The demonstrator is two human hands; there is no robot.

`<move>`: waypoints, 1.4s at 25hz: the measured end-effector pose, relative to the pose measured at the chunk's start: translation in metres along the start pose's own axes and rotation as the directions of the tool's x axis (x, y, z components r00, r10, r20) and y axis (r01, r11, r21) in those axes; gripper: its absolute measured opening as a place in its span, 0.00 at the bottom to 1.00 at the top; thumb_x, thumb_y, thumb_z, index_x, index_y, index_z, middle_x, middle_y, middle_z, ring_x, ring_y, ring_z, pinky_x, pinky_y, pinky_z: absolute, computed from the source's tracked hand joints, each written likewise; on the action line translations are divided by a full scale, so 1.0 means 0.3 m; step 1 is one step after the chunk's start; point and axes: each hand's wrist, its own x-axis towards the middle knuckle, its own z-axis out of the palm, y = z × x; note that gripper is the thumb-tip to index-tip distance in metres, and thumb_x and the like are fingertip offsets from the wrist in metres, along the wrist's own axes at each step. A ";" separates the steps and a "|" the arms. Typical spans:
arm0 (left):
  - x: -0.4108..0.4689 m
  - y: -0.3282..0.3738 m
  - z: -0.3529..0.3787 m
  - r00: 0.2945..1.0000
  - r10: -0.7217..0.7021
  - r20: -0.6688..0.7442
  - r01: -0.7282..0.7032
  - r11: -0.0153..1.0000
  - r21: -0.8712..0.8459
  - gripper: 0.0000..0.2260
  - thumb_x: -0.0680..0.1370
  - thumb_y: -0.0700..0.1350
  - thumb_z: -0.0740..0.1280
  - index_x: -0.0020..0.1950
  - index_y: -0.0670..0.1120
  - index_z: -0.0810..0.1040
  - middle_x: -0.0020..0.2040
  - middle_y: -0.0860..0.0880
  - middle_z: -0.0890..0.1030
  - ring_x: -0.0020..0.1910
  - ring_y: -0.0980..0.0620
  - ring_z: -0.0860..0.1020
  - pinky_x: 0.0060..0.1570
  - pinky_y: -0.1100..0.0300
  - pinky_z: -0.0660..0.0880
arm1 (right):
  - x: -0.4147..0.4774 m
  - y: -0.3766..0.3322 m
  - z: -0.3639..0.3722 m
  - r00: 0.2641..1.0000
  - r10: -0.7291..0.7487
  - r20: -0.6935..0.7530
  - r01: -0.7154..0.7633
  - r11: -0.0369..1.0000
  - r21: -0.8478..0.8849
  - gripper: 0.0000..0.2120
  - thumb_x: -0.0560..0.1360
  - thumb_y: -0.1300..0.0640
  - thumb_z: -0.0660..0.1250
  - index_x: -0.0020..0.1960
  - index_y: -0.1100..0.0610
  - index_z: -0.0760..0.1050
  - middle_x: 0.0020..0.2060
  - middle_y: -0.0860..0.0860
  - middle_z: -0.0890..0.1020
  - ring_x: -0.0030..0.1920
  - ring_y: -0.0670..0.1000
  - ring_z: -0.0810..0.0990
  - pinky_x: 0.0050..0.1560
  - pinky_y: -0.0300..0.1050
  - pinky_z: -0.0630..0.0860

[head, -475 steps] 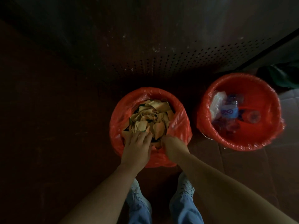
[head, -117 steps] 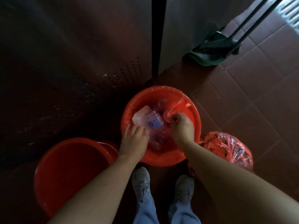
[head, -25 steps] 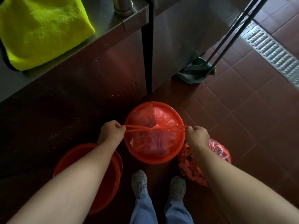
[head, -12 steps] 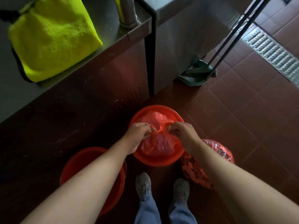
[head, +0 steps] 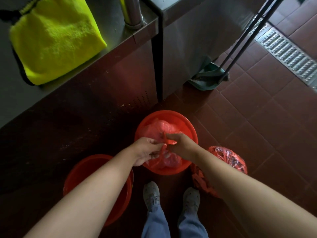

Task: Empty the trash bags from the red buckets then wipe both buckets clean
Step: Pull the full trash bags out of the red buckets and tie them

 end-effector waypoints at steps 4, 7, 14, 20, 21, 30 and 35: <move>-0.004 -0.011 0.002 0.999 0.018 0.042 -0.015 0.998 -0.063 0.05 0.78 0.43 0.71 0.47 0.42 0.82 0.49 0.38 0.83 0.53 0.42 0.79 0.46 0.62 0.74 | -0.003 -0.010 -0.018 0.997 -0.059 0.053 0.063 0.995 -0.080 0.23 0.75 0.68 0.66 0.69 0.54 0.76 0.56 0.40 0.76 0.56 0.41 0.77 0.45 0.22 0.70; 0.002 -0.021 0.039 0.999 0.040 -0.004 -0.040 0.996 -0.074 0.11 0.73 0.50 0.72 0.49 0.43 0.82 0.40 0.45 0.82 0.44 0.48 0.80 0.42 0.62 0.74 | 0.016 -0.023 -0.015 0.998 -0.063 0.031 0.067 0.987 -0.149 0.20 0.77 0.65 0.66 0.68 0.55 0.76 0.62 0.44 0.78 0.59 0.44 0.77 0.49 0.29 0.72; 0.030 -0.040 0.065 0.979 0.099 -0.178 -0.112 0.992 -0.065 0.01 0.78 0.44 0.72 0.46 0.48 0.82 0.33 0.51 0.77 0.27 0.57 0.71 0.24 0.66 0.64 | 0.040 -0.019 0.003 0.996 -0.077 -0.034 0.062 0.947 -0.314 0.13 0.74 0.63 0.67 0.58 0.55 0.79 0.49 0.48 0.82 0.49 0.51 0.80 0.48 0.46 0.75; 0.065 -0.013 0.015 0.786 0.375 -0.491 -0.101 0.861 0.498 0.09 0.73 0.43 0.75 0.35 0.46 0.78 0.35 0.51 0.79 0.33 0.55 0.75 0.36 0.64 0.72 | 0.014 0.031 0.006 0.959 -0.051 -0.279 -0.052 0.935 -0.352 0.07 0.77 0.53 0.68 0.53 0.52 0.82 0.45 0.48 0.83 0.46 0.51 0.81 0.42 0.45 0.75; 0.068 -0.005 -0.003 0.722 0.454 -0.523 -0.031 0.776 0.630 0.09 0.72 0.45 0.75 0.35 0.46 0.78 0.39 0.50 0.79 0.37 0.53 0.76 0.41 0.61 0.74 | 0.004 0.039 0.008 0.922 -0.017 -0.388 -0.127 0.931 -0.343 0.08 0.76 0.51 0.68 0.54 0.51 0.80 0.45 0.49 0.83 0.45 0.53 0.82 0.41 0.46 0.76; 0.041 0.047 -0.130 0.581 0.722 -0.375 0.175 0.339 0.924 0.08 0.72 0.50 0.70 0.46 0.54 0.72 0.53 0.51 0.74 0.55 0.44 0.71 0.45 0.50 0.74 | -0.082 0.156 -0.119 0.641 0.400 -0.655 -0.361 0.910 0.202 0.16 0.76 0.50 0.67 0.63 0.49 0.74 0.58 0.50 0.79 0.57 0.53 0.78 0.56 0.54 0.78; 0.069 0.016 -0.122 0.725 0.564 -0.395 0.154 0.427 0.891 0.02 0.74 0.48 0.69 0.43 0.52 0.77 0.48 0.53 0.77 0.50 0.47 0.76 0.47 0.49 0.78 | -0.080 0.223 -0.129 0.696 0.457 -0.554 -0.390 0.888 0.242 0.06 0.72 0.59 0.67 0.46 0.50 0.78 0.45 0.51 0.83 0.47 0.54 0.82 0.48 0.55 0.82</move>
